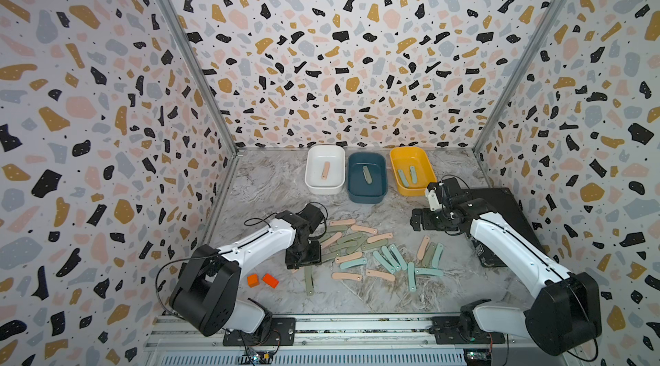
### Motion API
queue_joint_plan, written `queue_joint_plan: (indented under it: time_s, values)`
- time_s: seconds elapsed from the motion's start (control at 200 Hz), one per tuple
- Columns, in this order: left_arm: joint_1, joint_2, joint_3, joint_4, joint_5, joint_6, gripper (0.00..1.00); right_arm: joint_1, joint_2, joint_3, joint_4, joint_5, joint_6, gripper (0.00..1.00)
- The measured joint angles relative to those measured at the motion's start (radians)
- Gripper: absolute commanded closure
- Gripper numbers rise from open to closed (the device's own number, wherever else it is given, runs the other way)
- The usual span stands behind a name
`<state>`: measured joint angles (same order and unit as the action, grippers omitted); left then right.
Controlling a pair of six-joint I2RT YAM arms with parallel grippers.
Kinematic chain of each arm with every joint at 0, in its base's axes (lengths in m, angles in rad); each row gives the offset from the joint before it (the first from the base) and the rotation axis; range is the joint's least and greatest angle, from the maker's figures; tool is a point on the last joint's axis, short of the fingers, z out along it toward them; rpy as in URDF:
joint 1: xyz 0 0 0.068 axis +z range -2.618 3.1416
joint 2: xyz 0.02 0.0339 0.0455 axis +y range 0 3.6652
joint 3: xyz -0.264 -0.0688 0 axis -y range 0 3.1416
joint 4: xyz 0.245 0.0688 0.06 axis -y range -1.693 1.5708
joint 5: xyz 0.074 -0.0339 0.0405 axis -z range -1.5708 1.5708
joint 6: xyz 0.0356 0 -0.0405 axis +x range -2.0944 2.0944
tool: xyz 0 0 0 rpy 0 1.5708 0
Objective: Place the fruit knives into the storage box by color
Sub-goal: Pick up the fruit knife from the center of the board.
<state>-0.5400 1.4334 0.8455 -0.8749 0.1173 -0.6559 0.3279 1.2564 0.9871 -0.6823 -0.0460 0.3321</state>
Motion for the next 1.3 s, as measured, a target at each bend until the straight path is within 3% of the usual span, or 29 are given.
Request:
queue_joint_plan:
  time_s: [0.245, 0.741, 1.036, 1.302]
  values:
    - [-0.002, 0.039, -0.003, -0.002, -0.006, -0.011, 0.38, 0.000, -0.082, -0.015, 0.030, 0.054, 0.010, 0.00]
    - [-0.051, 0.119, -0.006, 0.019, -0.007, -0.026, 0.51, 0.000, -0.122, -0.136, 0.094, 0.012, 0.047, 0.00]
    - [-0.066, 0.135, -0.019, 0.026, -0.005, -0.039, 0.70, 0.000, -0.121, -0.136, 0.119, 0.004, 0.048, 0.00]
    - [-0.066, 0.130, -0.016, 0.014, -0.016, -0.040, 0.77, 0.000, -0.113, -0.136, 0.122, -0.031, 0.053, 0.03]
